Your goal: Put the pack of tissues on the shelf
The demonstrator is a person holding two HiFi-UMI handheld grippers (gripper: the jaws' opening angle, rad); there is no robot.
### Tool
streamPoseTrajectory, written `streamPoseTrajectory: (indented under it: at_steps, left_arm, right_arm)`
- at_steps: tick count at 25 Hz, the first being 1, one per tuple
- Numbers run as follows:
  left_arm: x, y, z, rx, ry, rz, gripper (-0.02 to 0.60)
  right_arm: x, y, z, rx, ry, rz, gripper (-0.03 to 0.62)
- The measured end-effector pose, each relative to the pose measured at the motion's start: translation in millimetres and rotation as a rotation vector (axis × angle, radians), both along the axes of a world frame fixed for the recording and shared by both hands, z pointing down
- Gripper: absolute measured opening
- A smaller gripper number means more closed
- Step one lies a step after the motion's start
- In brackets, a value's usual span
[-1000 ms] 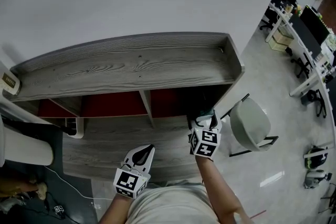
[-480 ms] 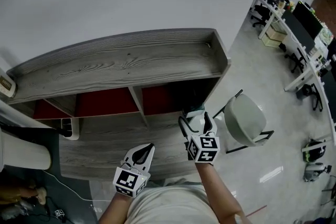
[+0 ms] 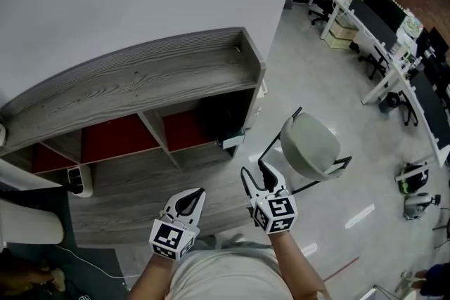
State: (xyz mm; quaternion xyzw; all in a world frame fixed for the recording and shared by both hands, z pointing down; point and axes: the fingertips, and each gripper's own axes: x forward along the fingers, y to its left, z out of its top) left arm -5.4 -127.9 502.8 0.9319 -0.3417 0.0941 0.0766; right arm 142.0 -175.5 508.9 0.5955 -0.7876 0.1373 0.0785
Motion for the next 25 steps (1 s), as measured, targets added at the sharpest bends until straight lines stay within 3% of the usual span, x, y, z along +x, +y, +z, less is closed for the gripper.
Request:
streamPoseTrajectory:
  at_steps: [5, 7, 17, 25]
  left_arm:
    - [24, 8, -4, 0.008, 0.001, 0.054, 0.015]
    - [35, 10, -8, 0.011, 0.005, 0.074, 0.015]
    - [67, 21, -24, -0.001, 0.096, 0.152, 0.015]
    - [74, 19, -29, 0.003, 0.098, 0.176, 0.015]
  right_arm:
    - [24, 35, -19, 0.042, 0.022, 0.024, 0.062]
    - [32, 47, -25, 0.046, 0.02, 0.015, 0.03]
    - [48, 92, -41, 0.079, 0.012, -0.029, 0.026]
    - [52, 105, -40, 0.058, 0.016, -0.028, 0.026]
